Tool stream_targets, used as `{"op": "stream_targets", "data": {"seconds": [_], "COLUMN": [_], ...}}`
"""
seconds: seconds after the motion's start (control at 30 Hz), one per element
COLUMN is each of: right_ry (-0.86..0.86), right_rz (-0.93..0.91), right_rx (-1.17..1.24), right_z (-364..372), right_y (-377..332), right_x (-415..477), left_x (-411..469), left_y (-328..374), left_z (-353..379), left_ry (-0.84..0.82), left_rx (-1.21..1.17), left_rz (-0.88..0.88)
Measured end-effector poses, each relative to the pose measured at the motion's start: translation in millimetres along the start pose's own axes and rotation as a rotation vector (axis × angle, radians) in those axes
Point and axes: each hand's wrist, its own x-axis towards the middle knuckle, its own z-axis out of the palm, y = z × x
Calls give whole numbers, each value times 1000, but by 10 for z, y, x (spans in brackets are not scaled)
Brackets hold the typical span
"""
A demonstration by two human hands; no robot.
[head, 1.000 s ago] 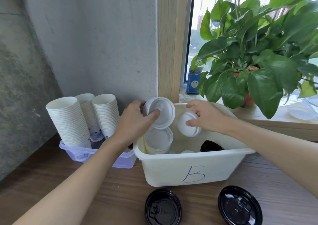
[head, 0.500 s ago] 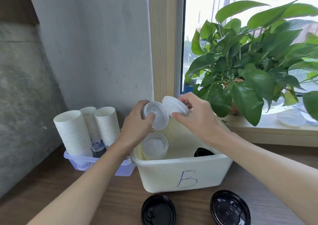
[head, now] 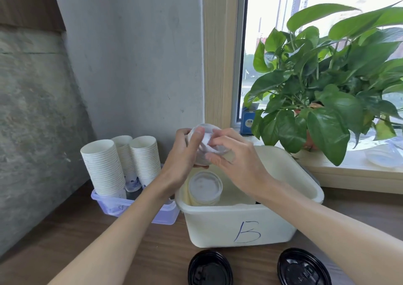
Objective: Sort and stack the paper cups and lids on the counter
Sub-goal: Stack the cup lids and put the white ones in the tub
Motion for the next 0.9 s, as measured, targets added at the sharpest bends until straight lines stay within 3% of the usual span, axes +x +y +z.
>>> {"op": "stream_targets", "data": {"seconds": [0.17,0.3,0.47,0.9], "right_ry": [77,255,102,-23], "right_rz": [107,64,475,422], "right_rx": [184,46,306,438], "right_z": [-30,-7,29,6], "right_y": [-62,-62,17,87], "right_x": [-20,28,138,66], "left_x": [-10,-29,-78,-150], "left_y": [-64,-65,-45,-49], "left_z": [26,59,68,61], "left_ry": [95,90,66,-91], "left_rx": [-61,-18,135,311], "left_rz": [28,63,129,299]}}
